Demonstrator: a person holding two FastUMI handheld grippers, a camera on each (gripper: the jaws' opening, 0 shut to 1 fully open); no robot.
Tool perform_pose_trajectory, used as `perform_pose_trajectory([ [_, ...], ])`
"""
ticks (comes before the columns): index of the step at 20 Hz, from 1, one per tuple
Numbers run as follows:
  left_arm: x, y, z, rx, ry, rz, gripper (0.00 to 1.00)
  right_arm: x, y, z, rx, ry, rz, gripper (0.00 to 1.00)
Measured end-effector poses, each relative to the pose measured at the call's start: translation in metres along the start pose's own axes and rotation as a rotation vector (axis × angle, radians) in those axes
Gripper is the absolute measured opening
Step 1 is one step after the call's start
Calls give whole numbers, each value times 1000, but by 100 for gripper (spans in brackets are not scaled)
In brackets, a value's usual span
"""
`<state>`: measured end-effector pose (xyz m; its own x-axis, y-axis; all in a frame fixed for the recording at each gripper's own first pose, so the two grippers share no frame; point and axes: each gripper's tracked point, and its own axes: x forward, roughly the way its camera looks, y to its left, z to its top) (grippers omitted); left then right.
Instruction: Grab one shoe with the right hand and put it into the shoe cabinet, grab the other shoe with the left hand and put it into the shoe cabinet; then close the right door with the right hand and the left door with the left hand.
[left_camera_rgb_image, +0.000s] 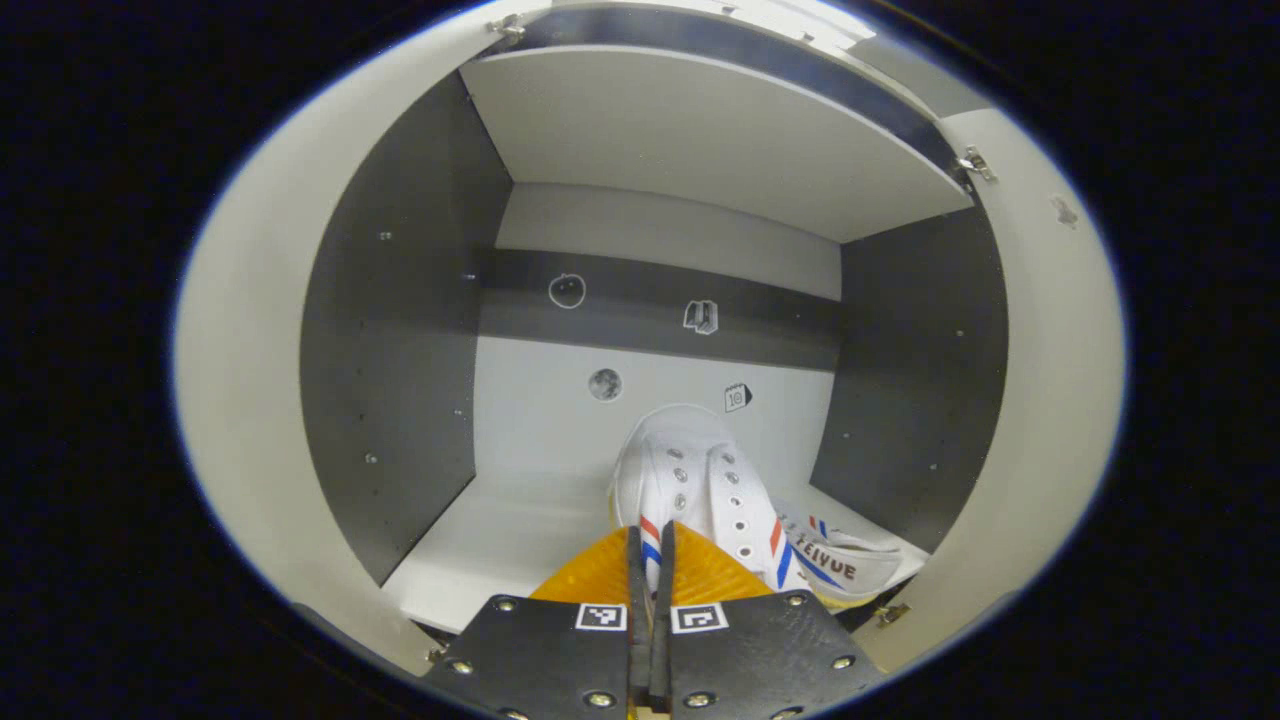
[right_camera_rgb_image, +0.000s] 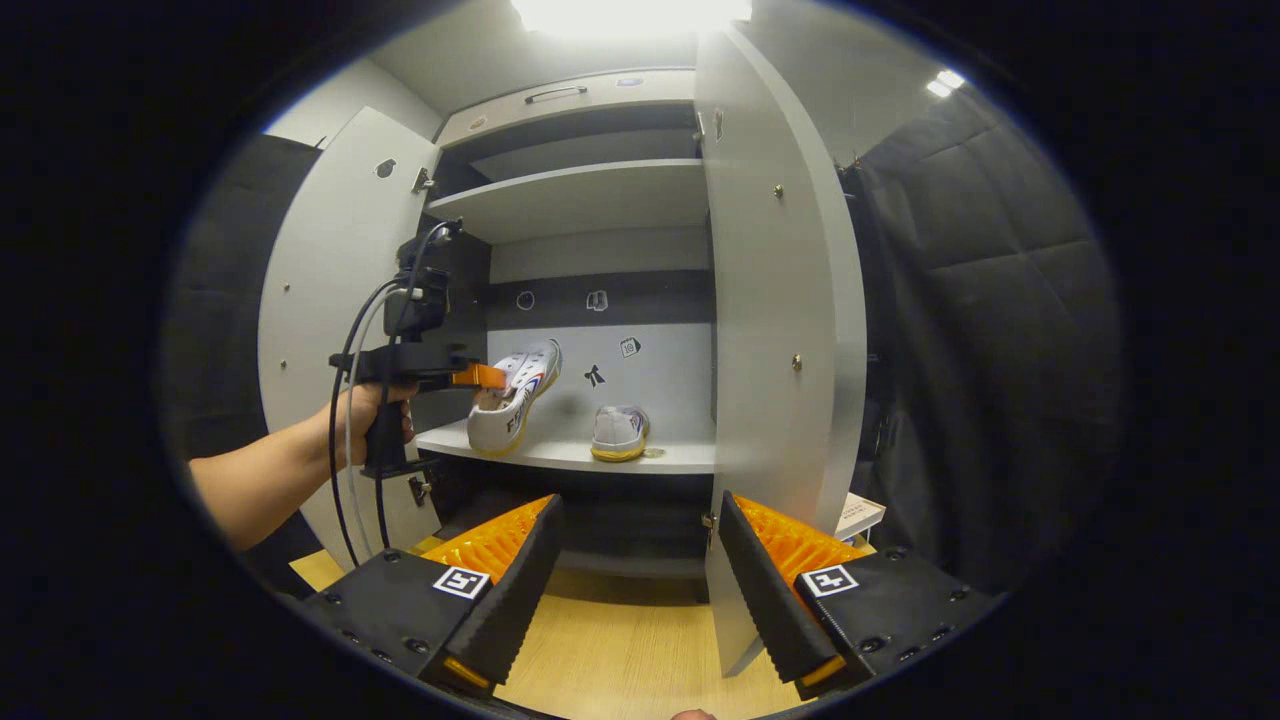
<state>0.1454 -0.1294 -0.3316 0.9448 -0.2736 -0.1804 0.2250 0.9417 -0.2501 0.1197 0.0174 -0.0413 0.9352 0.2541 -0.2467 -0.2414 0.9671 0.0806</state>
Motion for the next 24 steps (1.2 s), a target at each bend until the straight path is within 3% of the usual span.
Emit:
perform_pose_trajectory([
  [2,-1,0,-1,5,20,17,1,1,-2,-4,-10,11,-4,97],
  [3,-1,0,-2,3,32,25,7,2,-3,-6,-11,16,-4,100],
  [4,0,0,-2,4,45,32,7,2,-4,-7,-9,20,-5,94],
  [5,1,1,-4,11,64,44,7,3,-5,-7,-7,21,-8,98],
  [6,1,1,-4,18,86,55,1,5,-6,-7,-5,22,-10,98],
  [7,0,-1,-1,17,98,61,7,5,-7,-8,-3,24,-11,97],
  [8,1,0,-1,17,113,66,1,6,-8,-8,-2,25,-11,98],
  [10,2,3,-6,27,154,92,1,9,-7,-8,2,24,-8,94],
  [11,3,6,-12,34,168,111,1,10,-5,-9,3,25,-3,98],
  [13,8,11,-3,33,111,126,11,11,-3,-8,1,24,4,97],
  [14,8,11,4,50,91,125,22,12,-2,-8,0,22,6,94],
  [16,-4,8,8,89,88,121,45,11,0,-8,2,19,8,97],
  [17,-10,6,12,99,81,118,63,10,0,-7,7,17,9,94],
  [19,-25,4,16,114,63,123,100,9,2,-3,17,7,13,97],
  [24,-92,-8,41,141,-24,104,96,3,8,15,7,-35,18,98],
])
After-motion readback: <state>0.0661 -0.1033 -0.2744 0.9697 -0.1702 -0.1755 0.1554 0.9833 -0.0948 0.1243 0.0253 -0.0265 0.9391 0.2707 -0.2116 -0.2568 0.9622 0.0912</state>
